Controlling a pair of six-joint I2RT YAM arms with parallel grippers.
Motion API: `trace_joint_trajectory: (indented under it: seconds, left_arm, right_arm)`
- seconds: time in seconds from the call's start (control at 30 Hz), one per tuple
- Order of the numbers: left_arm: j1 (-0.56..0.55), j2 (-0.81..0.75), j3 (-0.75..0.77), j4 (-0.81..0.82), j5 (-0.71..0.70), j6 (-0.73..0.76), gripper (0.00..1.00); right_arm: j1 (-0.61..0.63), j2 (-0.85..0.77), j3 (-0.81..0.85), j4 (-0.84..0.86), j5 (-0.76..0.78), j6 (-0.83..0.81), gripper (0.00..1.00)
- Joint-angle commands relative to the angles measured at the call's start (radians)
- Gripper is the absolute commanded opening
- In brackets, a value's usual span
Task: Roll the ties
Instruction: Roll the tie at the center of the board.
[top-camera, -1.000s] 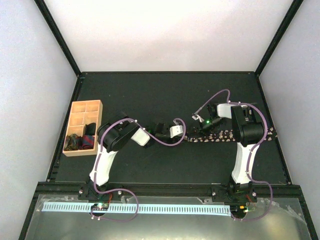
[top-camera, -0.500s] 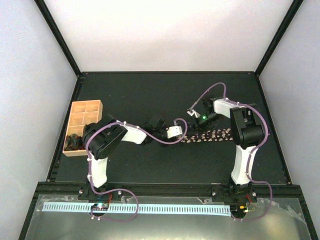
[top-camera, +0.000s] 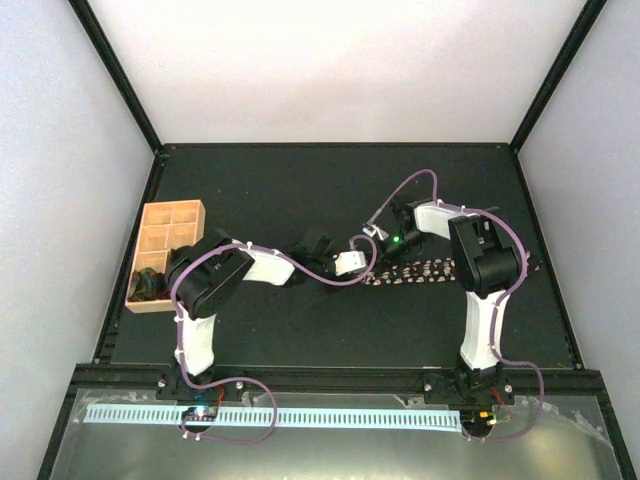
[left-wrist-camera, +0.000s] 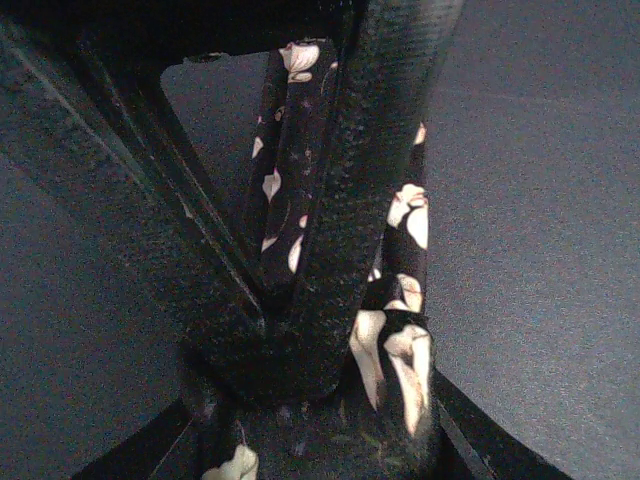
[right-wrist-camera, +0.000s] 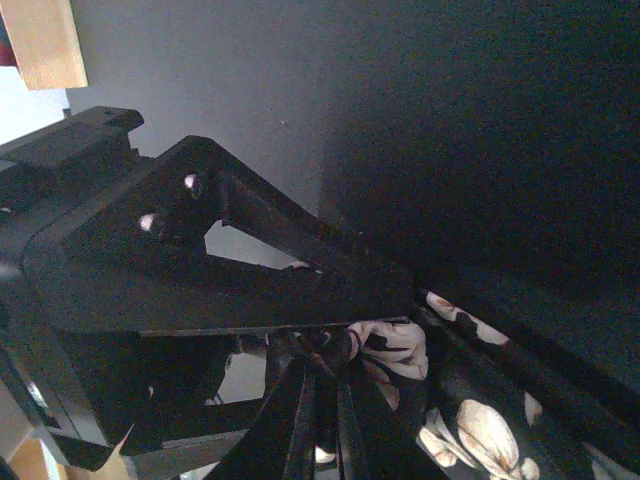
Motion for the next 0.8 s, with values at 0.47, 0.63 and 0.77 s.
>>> trace_joint_trajectory:
  seconds: [0.47,0.63,0.77]
  left_arm:
    - [0.088,-0.049,-0.146,0.239,0.188,-0.140,0.80]
    - [0.072,0.022,-0.132,0.356,0.240,-0.178,0.84]
    - [0.043,0.098,-0.078,0.418,0.243,-0.209,0.84]
  right_arm:
    - [-0.091,-0.008,-0.094,0.039,0.226,-0.140,0.02]
    - [-0.100,-0.047,-0.130,0.040,0.298,-0.123,0.02]
    - [-0.101,-0.058,-0.139,0.048,0.309,-0.107,0.02]
